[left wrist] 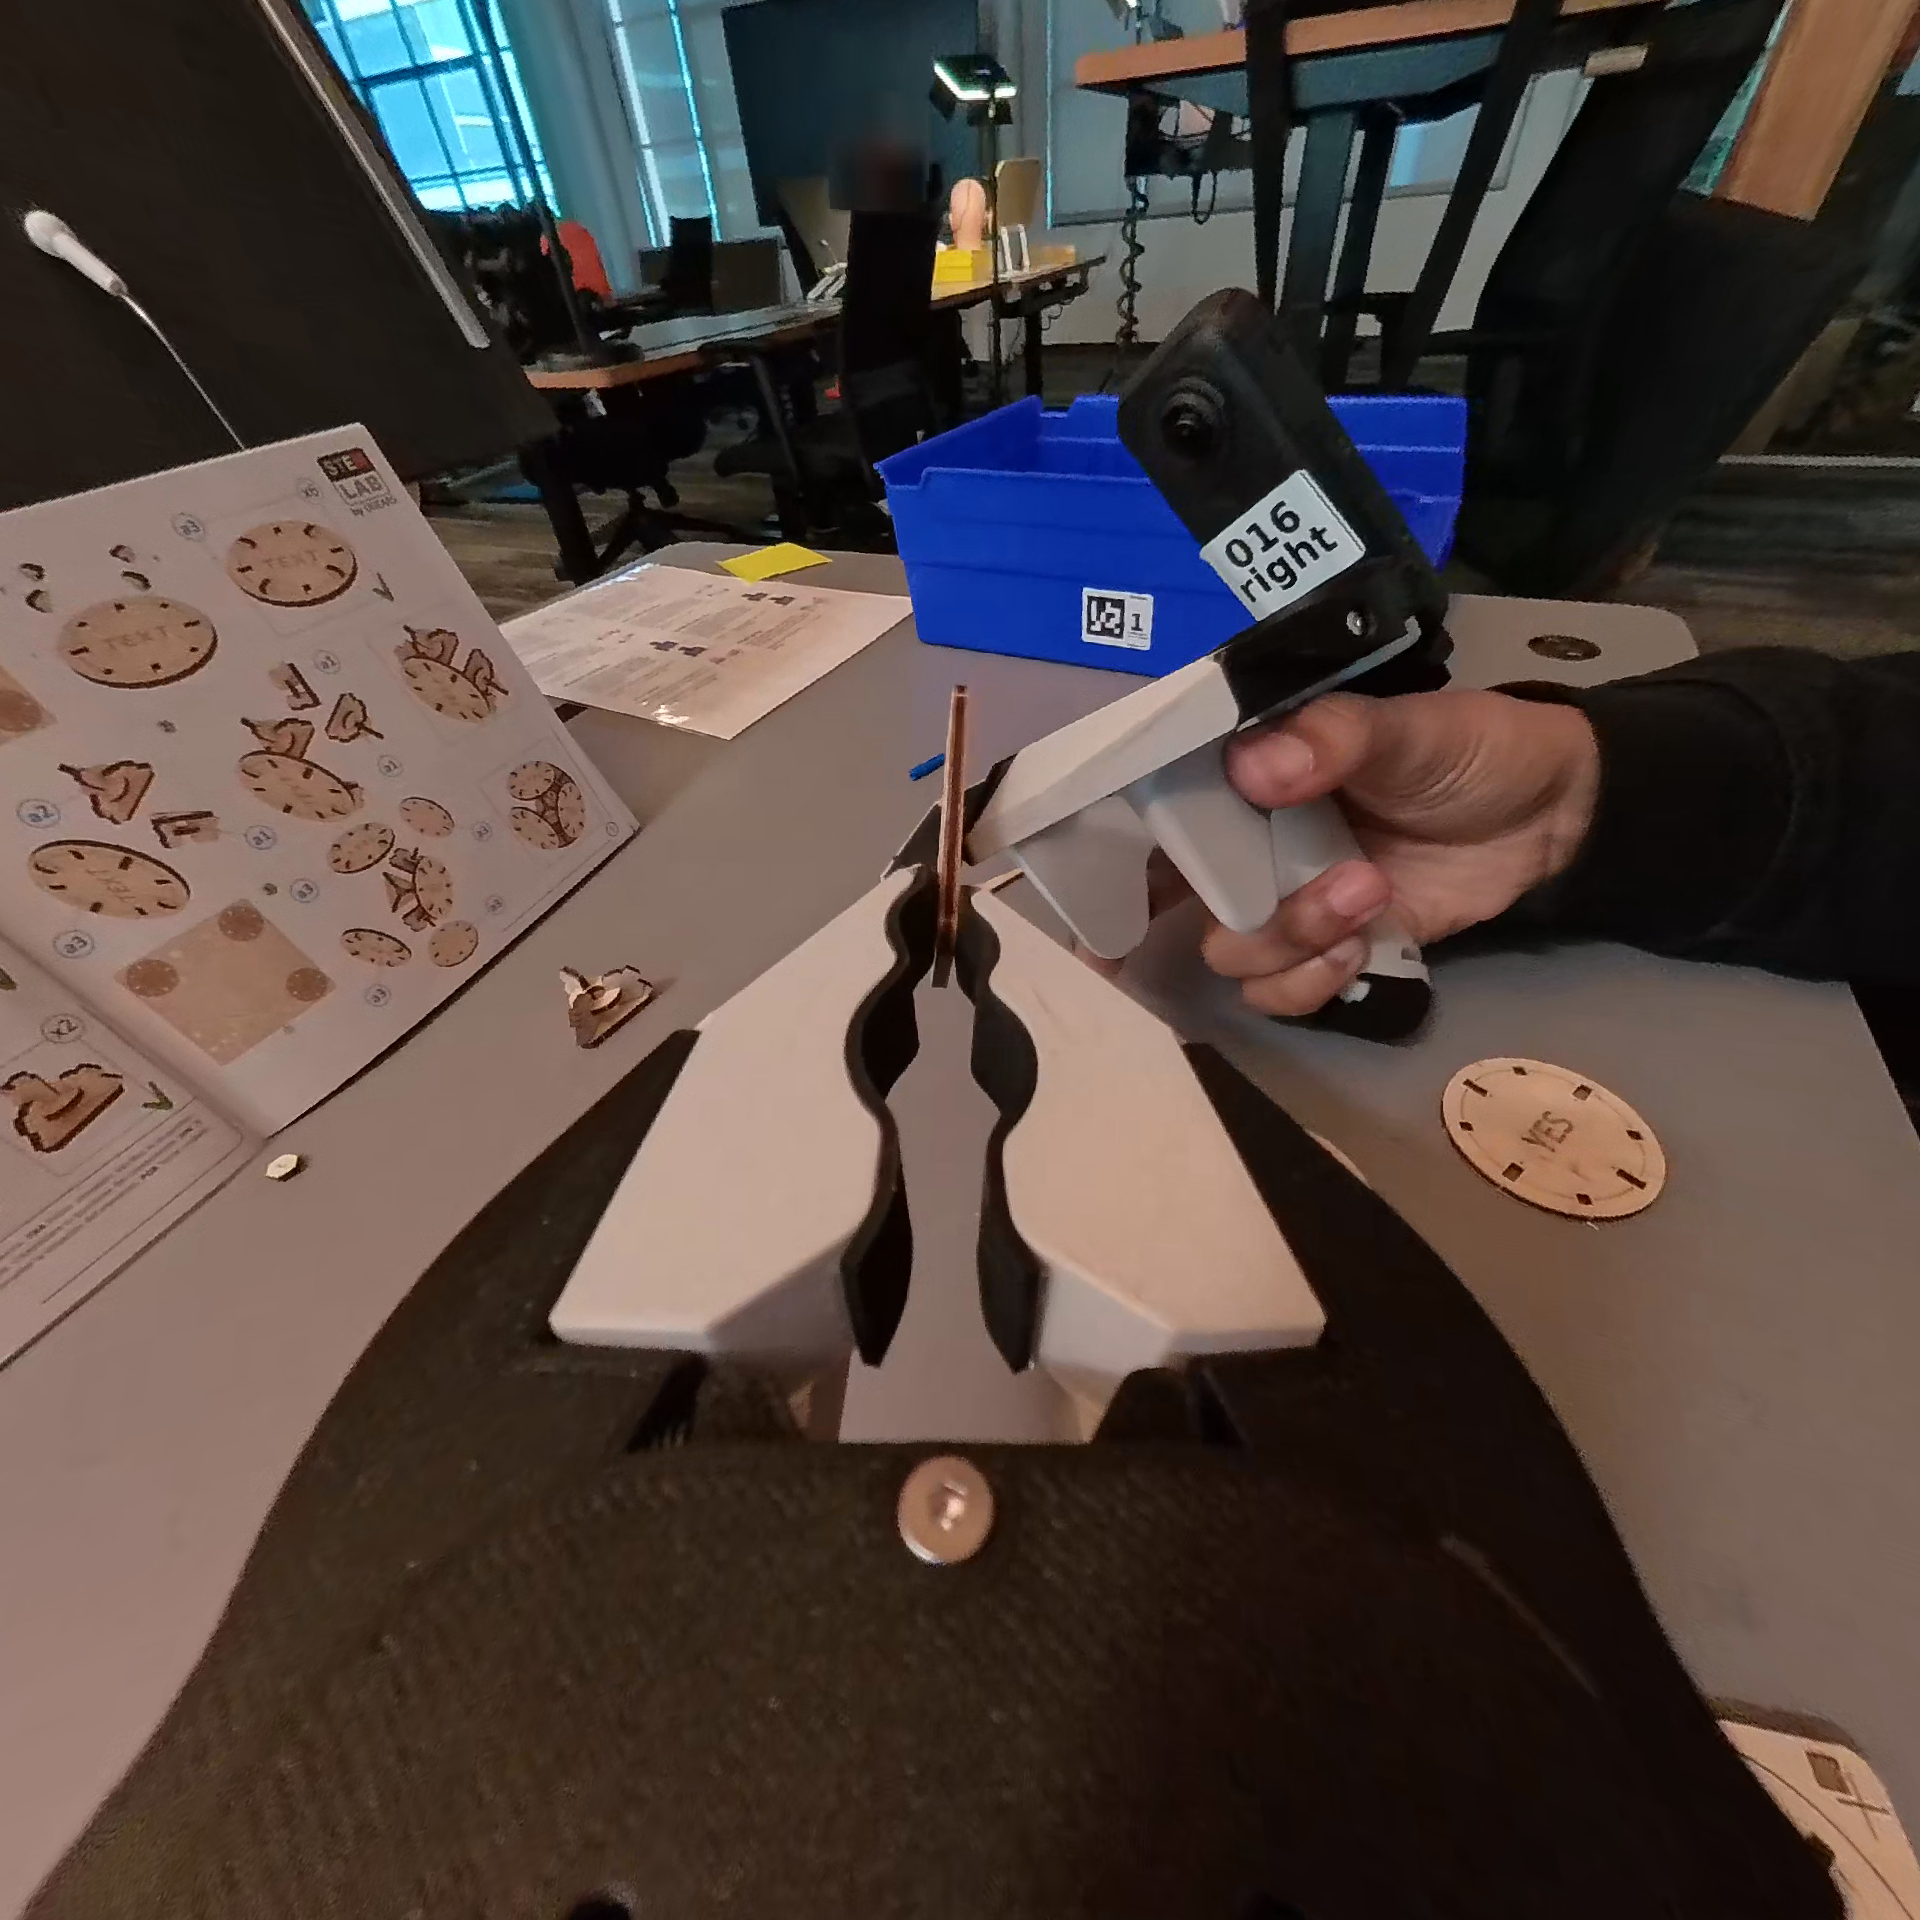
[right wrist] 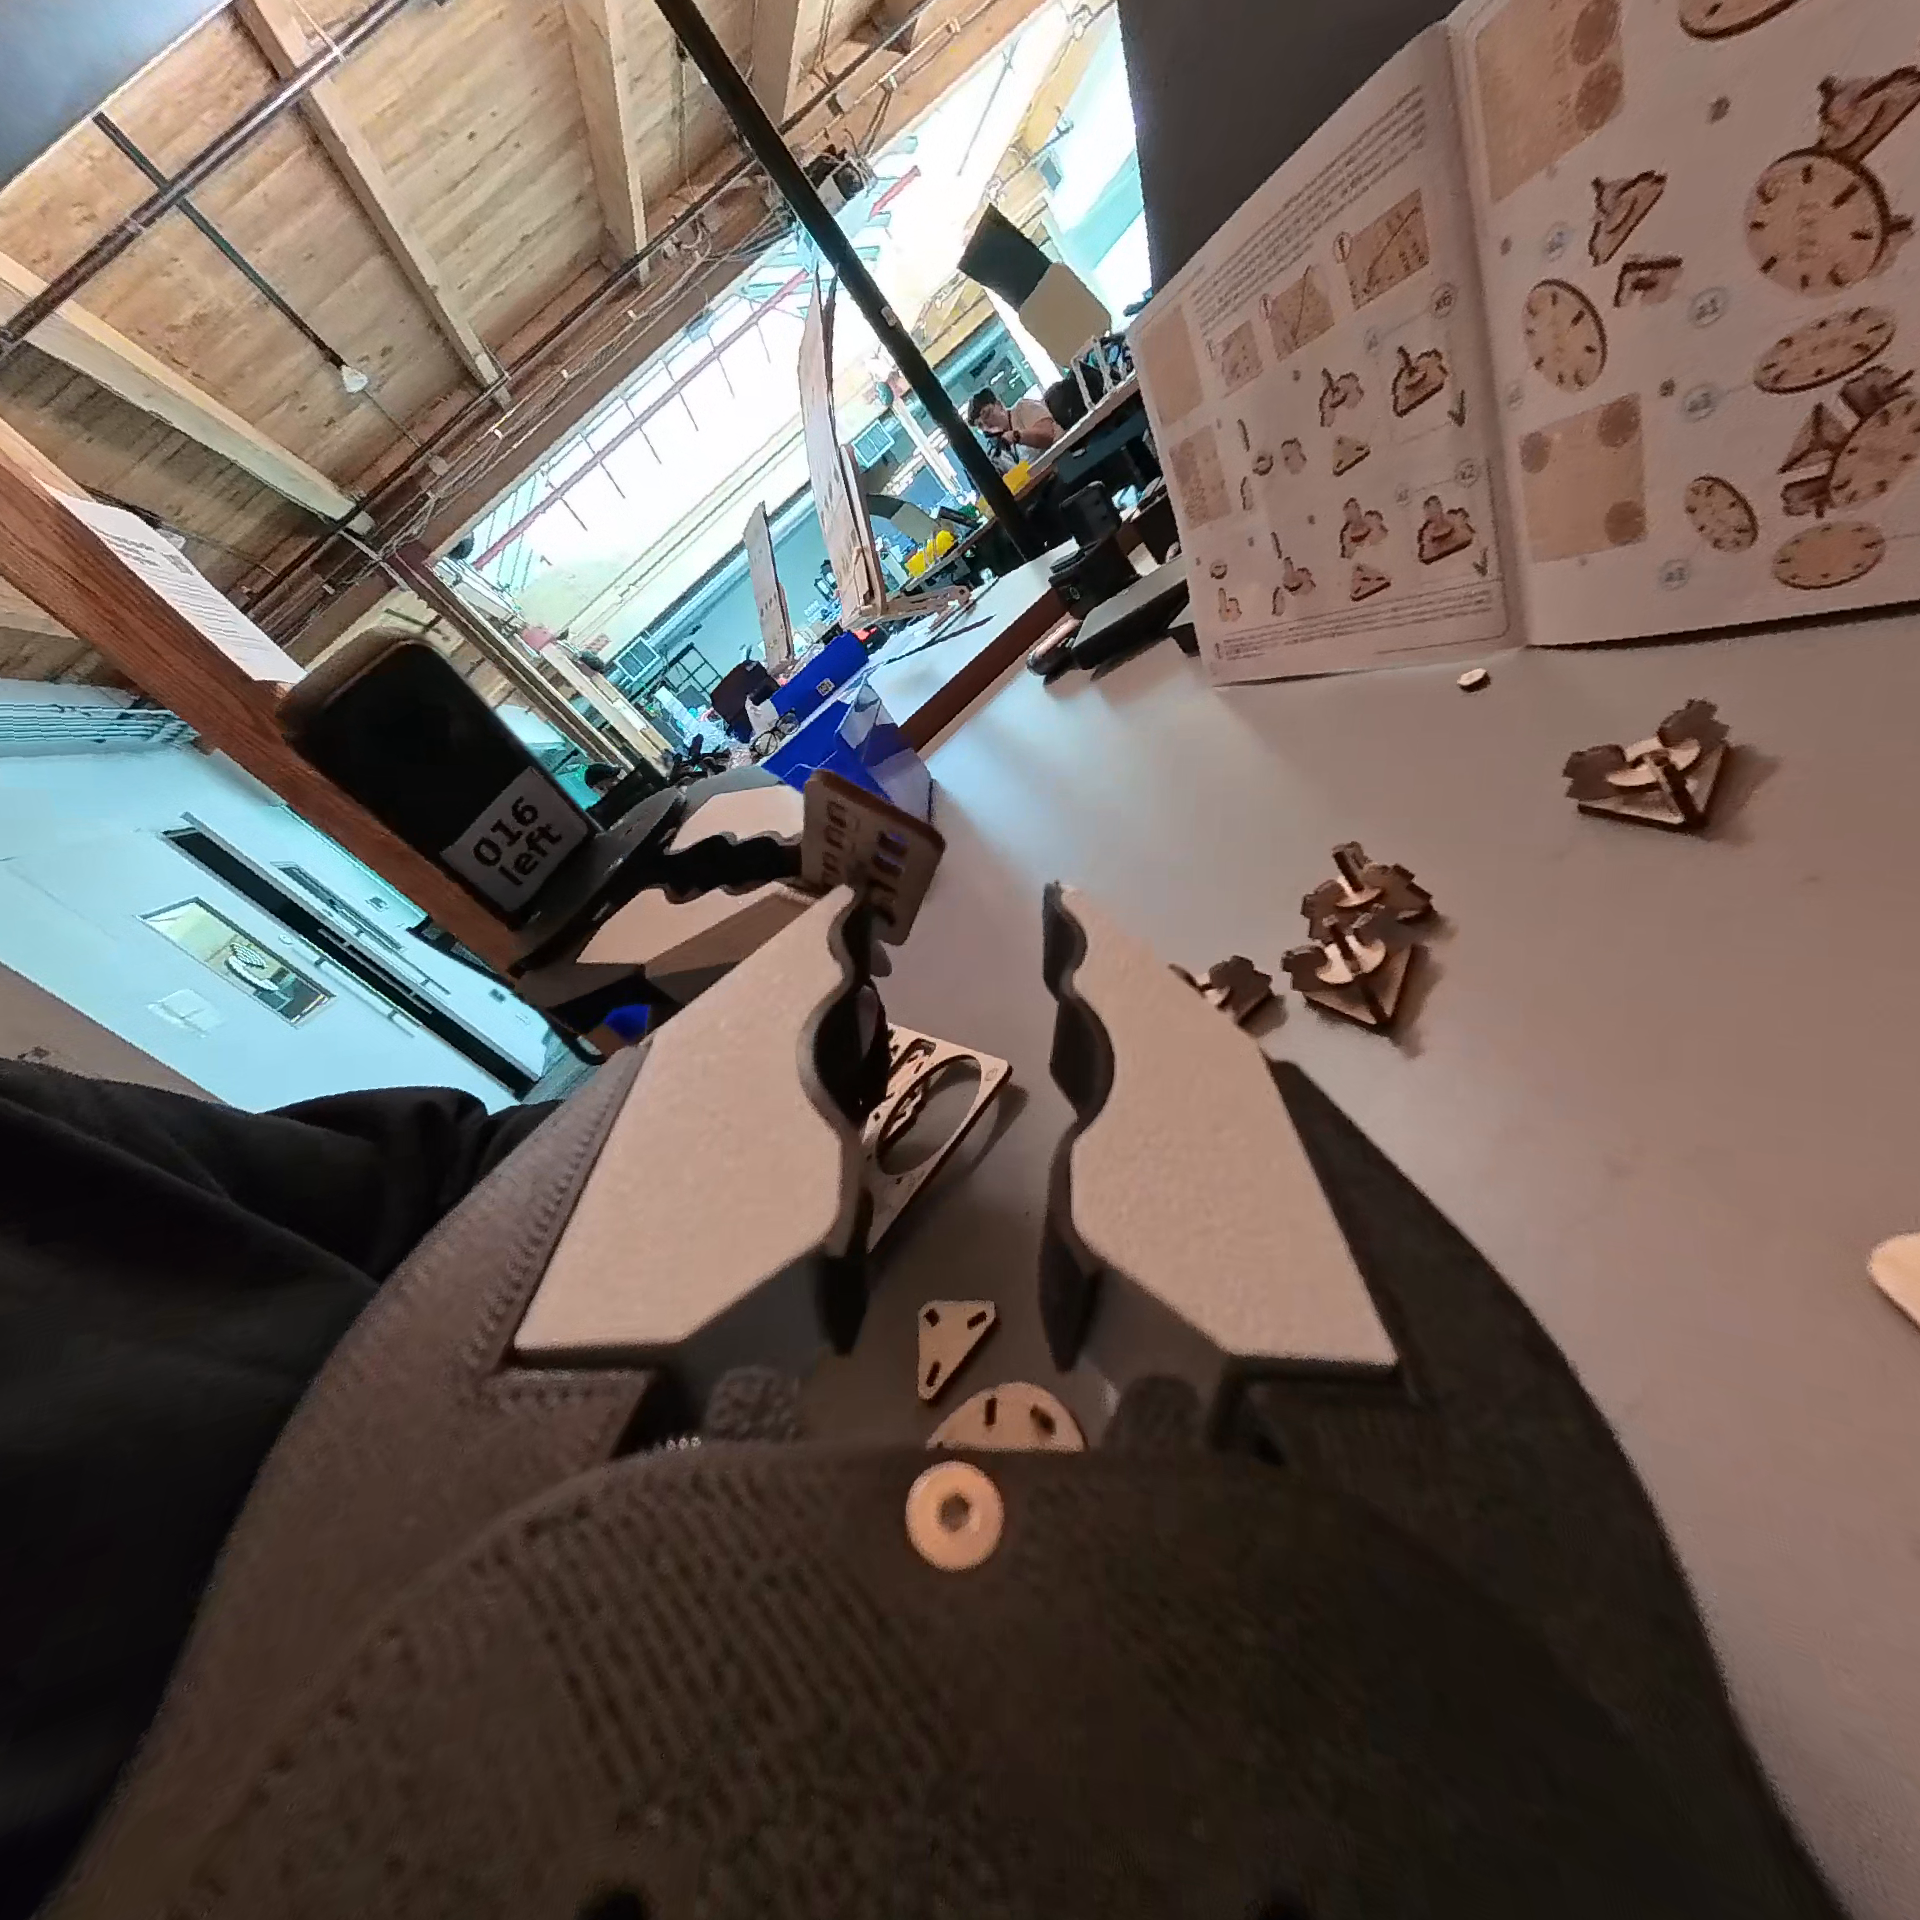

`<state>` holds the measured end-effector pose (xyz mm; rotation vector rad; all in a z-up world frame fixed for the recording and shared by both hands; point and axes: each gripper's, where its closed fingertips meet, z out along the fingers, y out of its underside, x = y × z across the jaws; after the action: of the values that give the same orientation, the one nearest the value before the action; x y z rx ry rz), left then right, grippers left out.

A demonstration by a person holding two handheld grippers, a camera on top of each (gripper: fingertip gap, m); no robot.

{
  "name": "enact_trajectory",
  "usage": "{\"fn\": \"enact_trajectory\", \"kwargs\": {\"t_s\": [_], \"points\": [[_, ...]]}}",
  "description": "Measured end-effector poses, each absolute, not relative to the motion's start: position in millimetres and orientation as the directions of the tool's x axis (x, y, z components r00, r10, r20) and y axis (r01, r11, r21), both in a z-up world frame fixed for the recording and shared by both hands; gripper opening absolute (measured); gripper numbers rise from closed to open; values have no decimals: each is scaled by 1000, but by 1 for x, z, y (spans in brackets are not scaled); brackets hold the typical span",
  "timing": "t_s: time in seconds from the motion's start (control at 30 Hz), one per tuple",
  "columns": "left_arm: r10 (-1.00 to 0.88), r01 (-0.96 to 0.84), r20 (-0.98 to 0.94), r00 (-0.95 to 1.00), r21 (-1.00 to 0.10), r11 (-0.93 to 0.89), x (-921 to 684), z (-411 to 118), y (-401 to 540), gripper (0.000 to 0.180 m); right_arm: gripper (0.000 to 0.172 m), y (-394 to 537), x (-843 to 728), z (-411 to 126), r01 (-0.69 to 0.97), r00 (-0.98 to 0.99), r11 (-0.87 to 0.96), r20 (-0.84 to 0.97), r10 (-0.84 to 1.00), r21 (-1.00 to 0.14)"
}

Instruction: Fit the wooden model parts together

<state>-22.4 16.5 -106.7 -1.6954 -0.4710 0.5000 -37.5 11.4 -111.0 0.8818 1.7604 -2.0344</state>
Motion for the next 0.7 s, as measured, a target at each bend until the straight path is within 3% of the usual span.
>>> {"fn": "enact_trajectory", "kwargs": {"t_s": [0.07,0.1,0.17,0.27,0.57,0.7], "points": [[572,31,-76,817,-984,-176,-23,-107,16,0,26,11,-37,-114,609,-756,-183,-634,163,-772],[575,12,-77,814,-989,-150,-23,-101,14,0,0,12,-38,-121,612,-753,-153,-630,189,-776],[591,-3,-66,804,-994,-106,-22,-89,8,0,6,13,-42,-130,630,-735,-132,-643,215,-765],[605,-1,-79,792,-992,-128,-26,-90,4,0,29,16,-43,-113,647,-721,-220,-680,136,-730],[564,60,-13,826,-992,-111,-23,-101,14,0,29,9,-28,-96,512,-828,-225,-546,130,-829],[489,186,167,856,-983,10,-21,-101,16,0,21,10,-28,-94,455,-857,-220,-491,156,-863]]}}
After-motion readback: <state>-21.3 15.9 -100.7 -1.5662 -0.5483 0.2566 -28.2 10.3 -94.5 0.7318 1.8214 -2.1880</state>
